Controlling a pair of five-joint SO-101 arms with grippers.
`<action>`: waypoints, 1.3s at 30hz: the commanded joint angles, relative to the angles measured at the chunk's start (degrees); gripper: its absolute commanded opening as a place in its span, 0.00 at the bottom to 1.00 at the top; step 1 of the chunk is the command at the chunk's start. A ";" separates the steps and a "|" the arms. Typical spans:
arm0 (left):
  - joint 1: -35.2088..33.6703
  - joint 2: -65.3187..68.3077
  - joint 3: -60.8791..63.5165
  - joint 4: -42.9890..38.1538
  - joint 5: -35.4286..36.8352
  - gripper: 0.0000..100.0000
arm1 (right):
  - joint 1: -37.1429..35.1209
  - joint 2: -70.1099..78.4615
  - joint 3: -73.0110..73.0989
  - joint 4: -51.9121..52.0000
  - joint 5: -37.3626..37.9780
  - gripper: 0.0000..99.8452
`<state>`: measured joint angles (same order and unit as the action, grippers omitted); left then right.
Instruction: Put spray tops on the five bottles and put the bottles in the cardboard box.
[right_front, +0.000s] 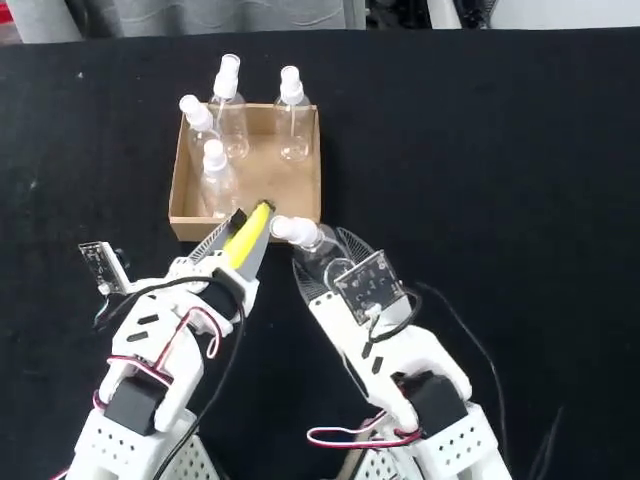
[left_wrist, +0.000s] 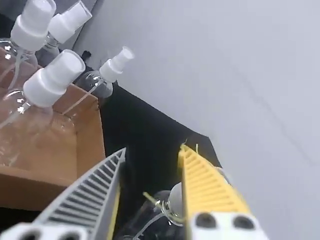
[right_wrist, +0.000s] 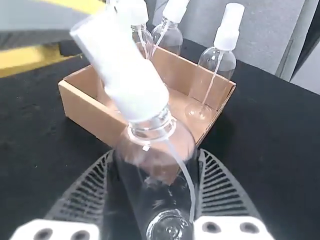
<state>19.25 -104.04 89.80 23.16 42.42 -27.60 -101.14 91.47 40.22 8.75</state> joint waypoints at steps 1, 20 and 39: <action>0.84 -0.44 -0.40 -0.70 -0.53 0.15 | -1.49 -1.98 1.10 -0.35 3.08 0.10; -1.54 -0.44 -1.01 -0.79 -0.53 0.15 | -3.69 -1.98 1.45 -0.35 4.48 0.05; -2.95 -0.18 0.13 -0.53 -2.11 0.15 | 0.88 -2.07 -0.22 -3.78 -3.69 0.05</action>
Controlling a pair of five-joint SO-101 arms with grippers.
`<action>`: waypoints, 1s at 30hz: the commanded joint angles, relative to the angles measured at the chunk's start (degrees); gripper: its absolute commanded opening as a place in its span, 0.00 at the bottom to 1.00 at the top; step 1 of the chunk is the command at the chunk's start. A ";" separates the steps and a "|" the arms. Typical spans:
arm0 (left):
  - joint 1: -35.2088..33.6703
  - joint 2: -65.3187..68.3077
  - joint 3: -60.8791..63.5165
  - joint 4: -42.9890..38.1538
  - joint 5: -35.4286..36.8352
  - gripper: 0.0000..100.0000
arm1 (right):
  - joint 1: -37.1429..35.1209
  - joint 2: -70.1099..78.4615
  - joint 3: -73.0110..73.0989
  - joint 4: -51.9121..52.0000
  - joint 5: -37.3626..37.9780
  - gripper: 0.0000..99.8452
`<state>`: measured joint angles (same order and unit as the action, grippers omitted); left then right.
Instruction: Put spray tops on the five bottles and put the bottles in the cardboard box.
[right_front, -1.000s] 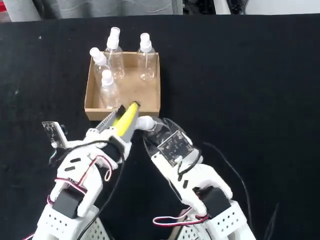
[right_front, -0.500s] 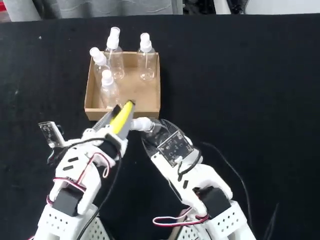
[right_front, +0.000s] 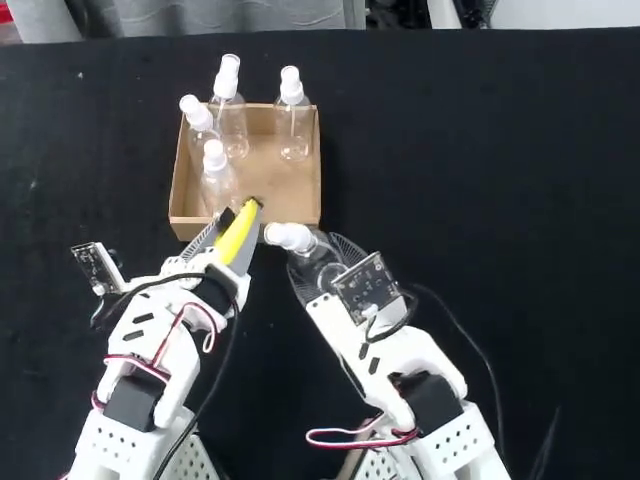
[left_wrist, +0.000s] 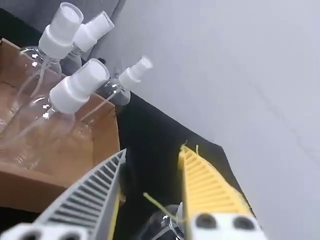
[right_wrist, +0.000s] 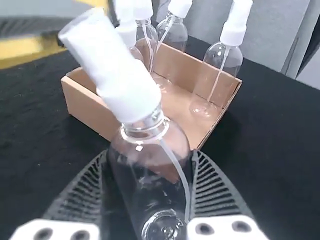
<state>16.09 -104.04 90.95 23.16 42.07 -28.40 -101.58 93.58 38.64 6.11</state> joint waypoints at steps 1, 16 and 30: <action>1.27 -0.18 -0.75 -0.53 -2.37 0.15 | 1.67 -1.63 -2.24 -2.81 -1.05 0.05; 10.68 -0.09 1.36 1.93 -9.58 0.15 | 1.14 -1.54 0.22 -4.31 4.66 0.05; 13.67 -0.26 1.45 5.45 -14.68 0.15 | -0.70 -1.63 0.66 -2.02 7.82 0.05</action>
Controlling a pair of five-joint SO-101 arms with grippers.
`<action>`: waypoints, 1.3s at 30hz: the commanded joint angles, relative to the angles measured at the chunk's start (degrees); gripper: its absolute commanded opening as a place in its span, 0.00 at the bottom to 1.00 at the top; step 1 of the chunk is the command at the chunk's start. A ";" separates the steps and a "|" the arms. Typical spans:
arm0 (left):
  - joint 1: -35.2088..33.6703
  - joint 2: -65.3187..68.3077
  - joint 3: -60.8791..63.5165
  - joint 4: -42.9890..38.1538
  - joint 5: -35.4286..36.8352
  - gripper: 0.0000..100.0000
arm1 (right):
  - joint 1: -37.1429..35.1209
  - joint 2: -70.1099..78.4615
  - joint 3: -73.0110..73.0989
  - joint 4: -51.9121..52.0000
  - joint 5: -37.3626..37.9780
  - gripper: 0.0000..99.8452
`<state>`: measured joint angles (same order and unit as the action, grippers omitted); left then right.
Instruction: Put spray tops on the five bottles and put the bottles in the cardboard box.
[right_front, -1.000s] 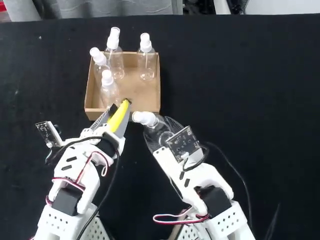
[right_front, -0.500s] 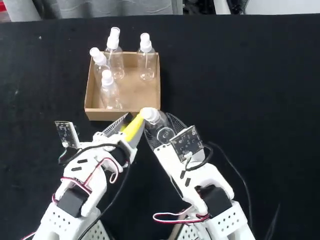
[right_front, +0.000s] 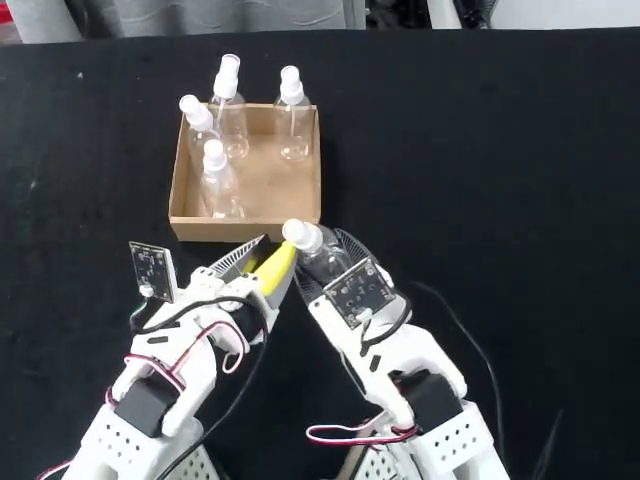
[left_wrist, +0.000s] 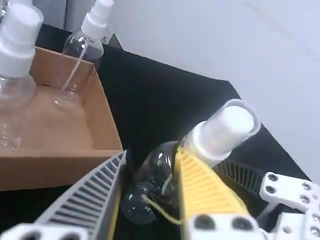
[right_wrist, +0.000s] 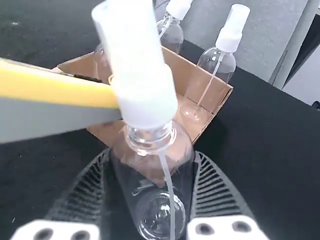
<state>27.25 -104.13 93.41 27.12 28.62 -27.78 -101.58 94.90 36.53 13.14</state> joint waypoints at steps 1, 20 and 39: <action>2.51 -0.18 -1.10 1.49 -1.14 0.15 | -1.23 -1.63 -0.66 0.00 0.70 0.05; -5.32 -0.35 -15.08 11.43 -1.32 0.15 | 2.64 -1.63 -2.24 0.18 -2.90 0.05; -26.86 -0.44 -23.60 25.58 -1.41 0.15 | 2.64 -1.63 -2.24 0.18 -2.90 0.05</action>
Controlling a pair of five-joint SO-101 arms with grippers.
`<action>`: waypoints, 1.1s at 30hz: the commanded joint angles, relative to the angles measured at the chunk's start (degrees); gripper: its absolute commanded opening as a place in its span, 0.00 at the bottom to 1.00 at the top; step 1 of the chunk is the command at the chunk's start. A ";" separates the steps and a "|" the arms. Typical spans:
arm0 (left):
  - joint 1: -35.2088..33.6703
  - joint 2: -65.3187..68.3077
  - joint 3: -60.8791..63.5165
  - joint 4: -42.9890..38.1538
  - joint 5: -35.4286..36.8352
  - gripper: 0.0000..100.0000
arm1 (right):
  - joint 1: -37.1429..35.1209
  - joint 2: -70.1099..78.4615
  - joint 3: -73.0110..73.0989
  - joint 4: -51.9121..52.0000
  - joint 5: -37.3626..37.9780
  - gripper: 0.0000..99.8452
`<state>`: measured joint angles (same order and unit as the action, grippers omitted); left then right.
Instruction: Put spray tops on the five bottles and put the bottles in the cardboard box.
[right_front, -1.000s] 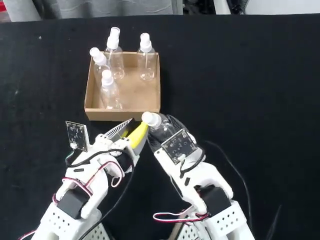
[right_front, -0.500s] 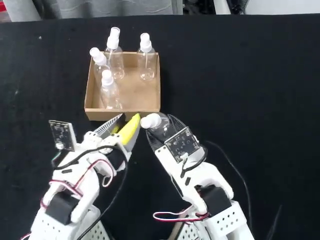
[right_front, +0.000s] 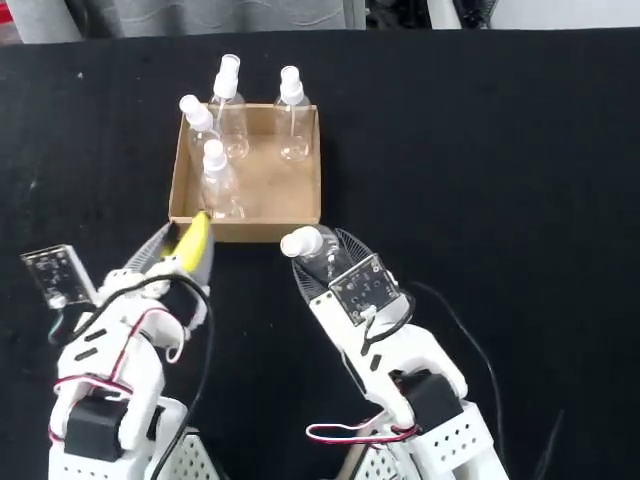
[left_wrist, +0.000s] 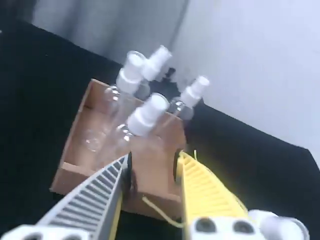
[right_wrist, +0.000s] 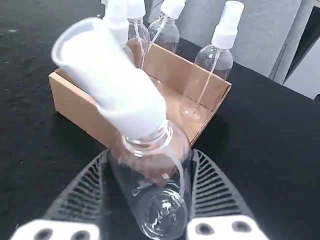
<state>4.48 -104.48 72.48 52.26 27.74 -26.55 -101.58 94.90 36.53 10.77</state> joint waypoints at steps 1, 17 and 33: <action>-5.14 -0.09 -2.68 0.44 -0.53 0.15 | 1.41 -1.63 -2.24 0.18 -0.53 0.05; -17.10 -0.09 5.76 0.00 -0.53 0.03 | 1.41 -1.63 -2.24 0.18 -0.53 0.05; -20.88 -0.09 18.86 -0.09 -8.88 0.03 | 1.41 -1.63 -2.15 0.18 -0.53 0.05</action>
<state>-16.18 -104.13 90.51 52.62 22.55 -26.55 -101.58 94.90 36.53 10.77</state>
